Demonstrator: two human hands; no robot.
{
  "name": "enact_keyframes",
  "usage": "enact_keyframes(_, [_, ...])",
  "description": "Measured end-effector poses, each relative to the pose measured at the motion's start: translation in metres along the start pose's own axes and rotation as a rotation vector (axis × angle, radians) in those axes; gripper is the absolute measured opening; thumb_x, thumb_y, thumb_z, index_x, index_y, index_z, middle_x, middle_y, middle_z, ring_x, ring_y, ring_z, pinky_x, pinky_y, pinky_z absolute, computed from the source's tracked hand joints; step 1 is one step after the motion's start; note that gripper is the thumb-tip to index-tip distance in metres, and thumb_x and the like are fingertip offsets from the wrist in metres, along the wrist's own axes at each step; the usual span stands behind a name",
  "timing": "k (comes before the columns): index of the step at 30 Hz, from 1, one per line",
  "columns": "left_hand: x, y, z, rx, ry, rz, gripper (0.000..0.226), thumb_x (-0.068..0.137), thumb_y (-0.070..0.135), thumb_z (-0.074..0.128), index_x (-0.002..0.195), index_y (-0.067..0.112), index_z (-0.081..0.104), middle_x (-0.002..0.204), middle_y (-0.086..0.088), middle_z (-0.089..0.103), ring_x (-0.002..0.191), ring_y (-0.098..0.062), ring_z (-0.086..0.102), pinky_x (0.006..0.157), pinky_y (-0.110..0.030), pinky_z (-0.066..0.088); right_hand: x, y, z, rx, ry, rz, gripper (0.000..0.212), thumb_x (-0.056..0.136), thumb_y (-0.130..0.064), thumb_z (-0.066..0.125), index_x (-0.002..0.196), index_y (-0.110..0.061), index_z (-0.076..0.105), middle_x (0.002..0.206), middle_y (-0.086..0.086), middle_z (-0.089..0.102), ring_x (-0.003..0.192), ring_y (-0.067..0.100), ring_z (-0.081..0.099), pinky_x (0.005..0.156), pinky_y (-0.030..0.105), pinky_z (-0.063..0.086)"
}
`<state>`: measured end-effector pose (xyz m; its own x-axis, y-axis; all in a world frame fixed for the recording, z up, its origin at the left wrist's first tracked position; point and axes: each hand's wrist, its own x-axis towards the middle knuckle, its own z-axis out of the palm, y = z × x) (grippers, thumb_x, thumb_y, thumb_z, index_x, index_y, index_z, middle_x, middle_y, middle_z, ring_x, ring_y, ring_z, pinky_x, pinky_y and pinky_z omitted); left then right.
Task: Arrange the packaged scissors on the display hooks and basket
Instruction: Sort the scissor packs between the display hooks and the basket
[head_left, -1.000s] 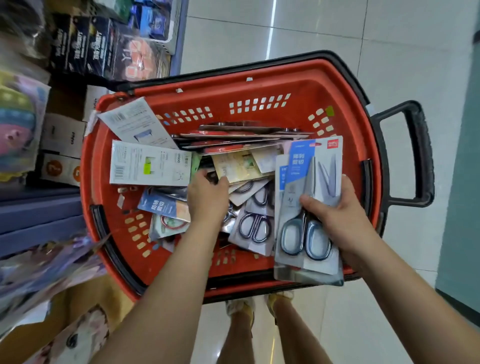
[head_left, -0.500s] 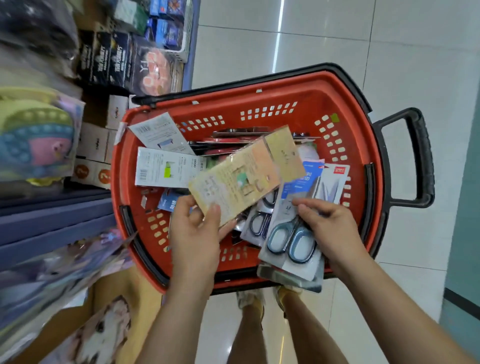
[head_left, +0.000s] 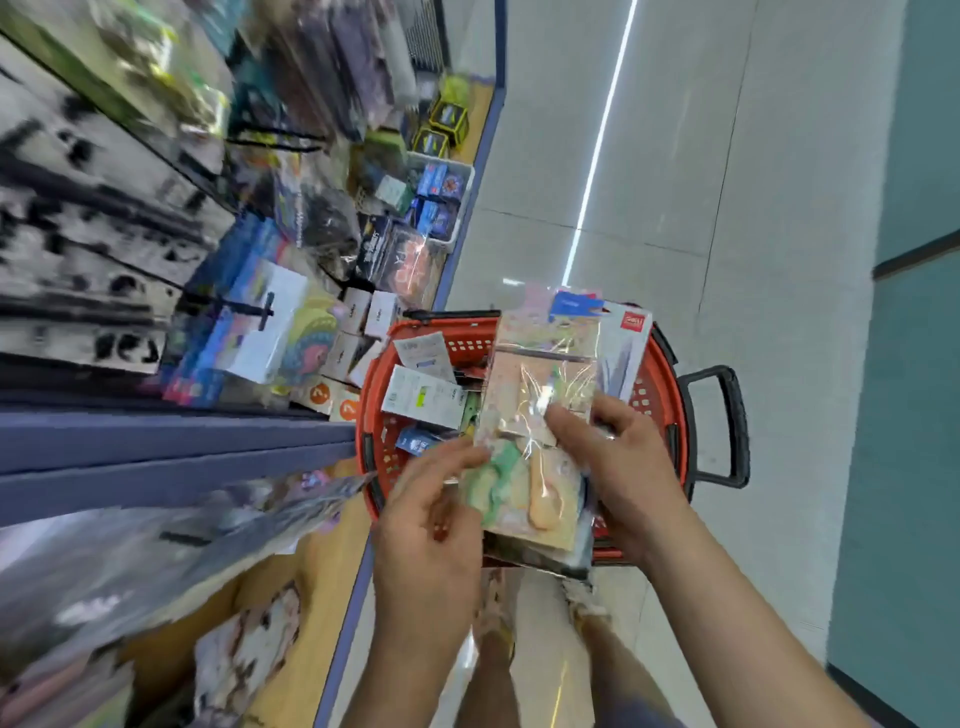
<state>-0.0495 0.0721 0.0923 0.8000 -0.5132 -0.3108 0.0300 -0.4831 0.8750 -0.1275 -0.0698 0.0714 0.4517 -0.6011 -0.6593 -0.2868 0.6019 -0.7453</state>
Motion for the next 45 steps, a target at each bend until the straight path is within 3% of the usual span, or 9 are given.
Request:
enact_keyframes(5, [-0.012, 0.065, -0.015, -0.288, -0.05, -0.309, 0.021, 0.087, 0.014, 0.071, 0.099, 0.031, 0.068, 0.089, 0.01, 0.075, 0.086, -0.013, 0.071, 0.077, -0.032, 0.057, -0.051, -0.049, 0.006, -0.179, -0.181, -0.206, 0.016, 0.092, -0.012, 0.067, 0.091, -0.025, 0.075, 0.09, -0.005, 0.078, 0.082, 0.01, 0.073, 0.072, 0.026, 0.059])
enact_keyframes(10, [-0.064, 0.102, -0.034, -0.54, 0.191, -0.376, 0.016, 0.087, 0.004, 0.068, 0.099, 0.015, 0.066, 0.085, 0.0, 0.077, 0.075, -0.014, 0.073, 0.061, -0.025, 0.057, -0.099, -0.078, 0.013, -0.263, -0.409, -0.237, 0.018, 0.081, -0.017, 0.076, 0.099, -0.019, 0.075, 0.096, -0.007, 0.078, 0.089, 0.01, 0.073, 0.073, 0.023, 0.058])
enact_keyframes(16, [-0.139, 0.115, -0.066, -0.739, 0.375, -0.361, 0.019, 0.09, -0.001, 0.063, 0.105, 0.011, 0.064, 0.089, -0.002, 0.076, 0.078, -0.014, 0.072, 0.064, -0.023, 0.055, -0.154, -0.092, 0.036, -0.505, -0.661, -0.272, 0.021, 0.079, -0.014, 0.08, 0.096, -0.024, 0.075, 0.095, -0.009, 0.078, 0.093, 0.013, 0.073, 0.082, 0.028, 0.059])
enact_keyframes(20, [-0.181, 0.111, -0.111, -0.82, 0.553, -0.306, 0.02, 0.088, 0.0, 0.064, 0.106, 0.009, 0.064, 0.091, -0.004, 0.074, 0.075, -0.014, 0.07, 0.063, -0.025, 0.057, -0.199, -0.083, 0.064, -0.615, -0.869, -0.278, 0.023, 0.074, -0.024, 0.081, 0.095, -0.021, 0.076, 0.093, -0.005, 0.078, 0.089, 0.013, 0.072, 0.086, 0.036, 0.057])
enact_keyframes(34, [-0.429, 0.046, -0.233, -1.007, 1.042, -0.077, 0.024, 0.077, 0.003, 0.067, 0.101, 0.005, 0.067, 0.092, -0.01, 0.074, 0.08, -0.026, 0.069, 0.075, -0.043, 0.057, -0.407, 0.016, 0.142, -1.007, -1.499, -0.416, 0.015, 0.074, -0.017, 0.083, 0.079, -0.029, 0.076, 0.078, -0.023, 0.074, 0.076, -0.012, 0.064, 0.068, 0.007, 0.047])
enact_keyframes(37, [-0.495, 0.041, -0.261, -0.928, 1.117, 0.009, 0.022, 0.082, 0.002, 0.066, 0.104, 0.005, 0.064, 0.094, -0.009, 0.075, 0.086, -0.027, 0.07, 0.078, -0.046, 0.058, -0.465, 0.038, 0.155, -1.002, -1.544, -0.451, 0.01, 0.078, -0.028, 0.076, 0.079, -0.019, 0.079, 0.07, -0.009, 0.074, 0.066, -0.007, 0.064, 0.061, 0.007, 0.046])
enact_keyframes(39, [-0.533, 0.04, -0.28, -0.876, 1.175, 0.083, 0.017, 0.088, -0.003, 0.06, 0.102, 0.007, 0.064, 0.093, -0.006, 0.075, 0.086, -0.023, 0.072, 0.075, -0.041, 0.06, -0.501, 0.053, 0.162, -0.95, -1.547, -0.51, 0.035, 0.08, -0.039, 0.066, 0.065, -0.008, 0.074, 0.051, 0.008, 0.057, 0.05, 0.001, 0.048, 0.049, 0.011, 0.038])
enact_keyframes(42, [-0.578, 0.044, -0.307, -0.817, 1.257, 0.196, 0.016, 0.085, -0.003, 0.062, 0.098, 0.007, 0.062, 0.09, -0.005, 0.075, 0.083, -0.02, 0.072, 0.074, -0.036, 0.059, -0.55, 0.064, 0.173, -0.852, -1.522, -0.527, 0.043, 0.085, -0.042, 0.056, 0.047, -0.021, 0.061, 0.04, -0.012, 0.029, 0.039, 0.001, 0.024, 0.04, 0.014, 0.022])
enact_keyframes(45, [-0.608, 0.057, -0.335, -0.743, 1.294, 0.338, 0.017, 0.085, -0.005, 0.06, 0.093, 0.01, 0.061, 0.084, 0.0, 0.076, 0.078, -0.015, 0.071, 0.071, -0.032, 0.059, -0.593, 0.054, 0.187, -0.767, -1.546, -0.616, 0.03, 0.09, -0.03, 0.058, 0.068, -0.014, 0.071, 0.032, -0.013, 0.037, 0.034, -0.001, 0.034, 0.041, 0.006, 0.026])
